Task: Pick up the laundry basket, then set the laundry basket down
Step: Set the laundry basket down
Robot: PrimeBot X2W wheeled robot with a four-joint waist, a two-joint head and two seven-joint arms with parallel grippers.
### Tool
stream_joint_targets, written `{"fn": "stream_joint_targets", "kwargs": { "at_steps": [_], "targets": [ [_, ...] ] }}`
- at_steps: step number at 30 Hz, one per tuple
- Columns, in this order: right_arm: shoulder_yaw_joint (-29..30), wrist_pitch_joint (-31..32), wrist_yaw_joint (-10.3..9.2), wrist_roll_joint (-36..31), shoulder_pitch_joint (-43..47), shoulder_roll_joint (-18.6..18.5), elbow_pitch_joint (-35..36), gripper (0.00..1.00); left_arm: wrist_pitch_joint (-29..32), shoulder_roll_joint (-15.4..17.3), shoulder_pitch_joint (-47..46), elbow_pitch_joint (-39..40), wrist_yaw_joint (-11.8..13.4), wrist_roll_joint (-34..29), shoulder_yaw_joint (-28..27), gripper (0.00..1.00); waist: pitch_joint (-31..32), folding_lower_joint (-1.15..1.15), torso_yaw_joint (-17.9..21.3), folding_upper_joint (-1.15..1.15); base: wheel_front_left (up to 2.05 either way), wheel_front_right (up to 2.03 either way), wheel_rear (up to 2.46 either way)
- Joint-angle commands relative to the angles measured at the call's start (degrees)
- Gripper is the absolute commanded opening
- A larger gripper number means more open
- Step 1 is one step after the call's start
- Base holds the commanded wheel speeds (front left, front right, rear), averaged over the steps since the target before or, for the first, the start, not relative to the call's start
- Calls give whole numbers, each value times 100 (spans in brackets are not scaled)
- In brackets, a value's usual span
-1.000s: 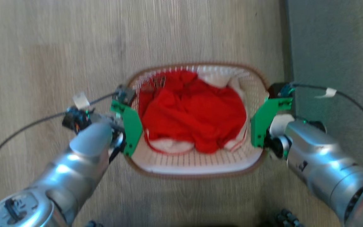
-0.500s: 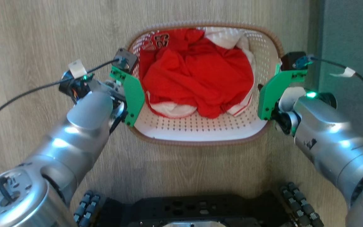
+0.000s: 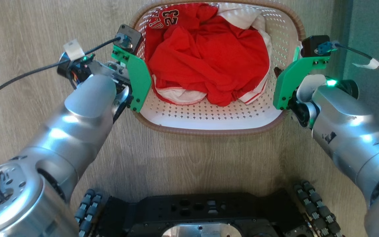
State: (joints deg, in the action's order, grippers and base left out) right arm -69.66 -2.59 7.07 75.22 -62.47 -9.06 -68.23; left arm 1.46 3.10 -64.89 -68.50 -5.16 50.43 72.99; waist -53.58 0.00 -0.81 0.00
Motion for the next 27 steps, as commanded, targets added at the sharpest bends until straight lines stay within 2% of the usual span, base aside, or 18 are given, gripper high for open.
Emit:
{"fn": "stream_joint_targets", "kwargs": {
  "at_steps": [1,17,18,19,20,21,22,27],
  "targets": [
    [-65,-68,42,-15,170,72,64,0,-75,-22,0,159,-21,-35,-38,0,-16,0,6,0,0,0,0],
    [-152,-143,42,-15,131,21,62,0,-70,-22,-19,204,91,-8,4,0,-156,0,-34,0,0,0,0],
    [-153,-144,42,-3,131,17,57,0,-71,-22,-19,199,124,9,5,7,-159,0,-39,0,0,0,0],
    [-147,-157,42,9,124,12,27,0,-85,-22,-21,188,179,36,0,34,-161,0,-44,0,0,0,0],
    [-144,-179,42,13,115,13,-26,25,-110,-22,-26,178,245,62,-6,78,-161,0,-49,0,0,0,0],
    [-146,-176,42,13,112,22,-67,49,-119,-22,-27,159,317,92,-13,98,-158,0,-54,0,0,0,0],
    [-152,-169,42,6,110,31,-99,100,-111,-22,-27,141,370,103,-12,100,-154,0,-59,0,0,0,0],
    [-148,-216,42,34,100,51,-174,100,-4,-22,8,88,470,149,-4,100,-121,0,-73,0,0,0,0]
  ]
}}
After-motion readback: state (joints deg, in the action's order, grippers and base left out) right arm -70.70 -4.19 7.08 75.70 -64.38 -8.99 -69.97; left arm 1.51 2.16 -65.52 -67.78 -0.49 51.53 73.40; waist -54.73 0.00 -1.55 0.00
